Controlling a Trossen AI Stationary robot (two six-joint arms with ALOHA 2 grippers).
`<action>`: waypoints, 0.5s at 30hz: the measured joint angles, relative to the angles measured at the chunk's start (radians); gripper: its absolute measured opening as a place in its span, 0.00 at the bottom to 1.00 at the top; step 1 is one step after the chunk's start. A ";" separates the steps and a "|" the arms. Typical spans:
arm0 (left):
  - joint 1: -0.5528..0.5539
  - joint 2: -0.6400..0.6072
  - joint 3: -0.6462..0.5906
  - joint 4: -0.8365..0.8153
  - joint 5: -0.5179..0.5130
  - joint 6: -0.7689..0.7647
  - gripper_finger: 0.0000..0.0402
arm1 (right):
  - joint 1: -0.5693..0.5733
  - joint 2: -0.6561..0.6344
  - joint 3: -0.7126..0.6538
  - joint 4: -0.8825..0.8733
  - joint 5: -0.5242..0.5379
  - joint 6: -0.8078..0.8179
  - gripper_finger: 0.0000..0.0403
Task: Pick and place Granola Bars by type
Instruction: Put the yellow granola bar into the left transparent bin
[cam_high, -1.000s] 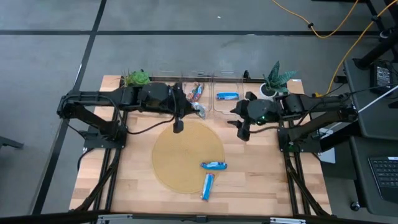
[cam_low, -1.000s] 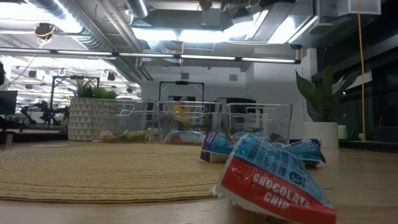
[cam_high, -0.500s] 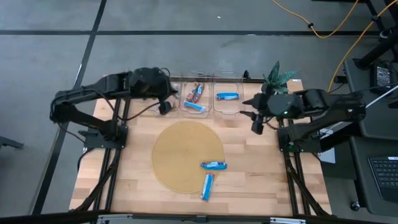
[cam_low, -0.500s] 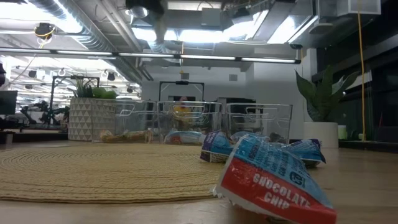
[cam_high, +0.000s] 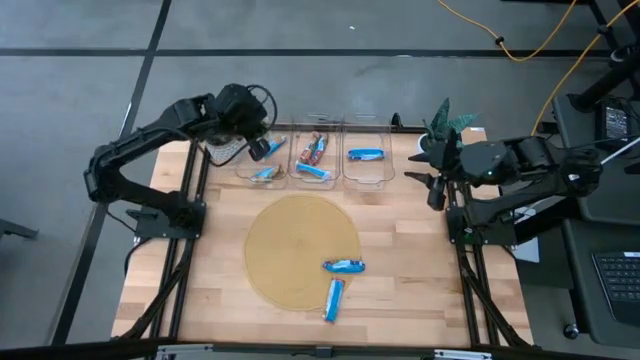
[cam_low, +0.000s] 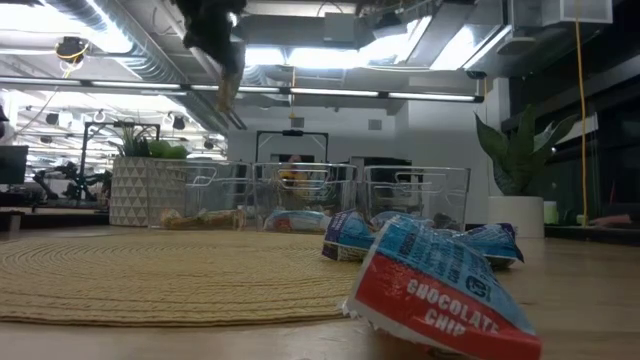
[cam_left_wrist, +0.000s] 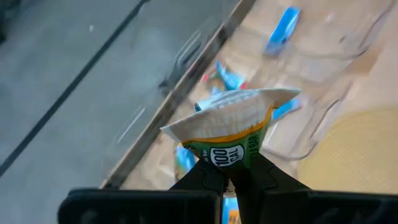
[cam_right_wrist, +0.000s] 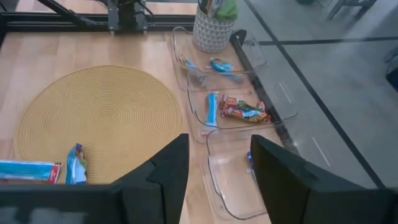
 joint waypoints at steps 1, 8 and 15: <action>0.018 0.008 0.000 -0.011 0.011 0.007 0.01 | 0.000 -0.006 0.000 -0.003 0.000 -0.001 0.43; 0.106 0.108 0.000 -0.068 0.067 0.048 0.02 | 0.000 -0.034 0.000 -0.004 0.000 -0.026 0.43; 0.139 0.233 0.000 -0.085 0.075 0.064 0.02 | 0.000 -0.035 0.000 -0.016 -0.002 -0.027 0.43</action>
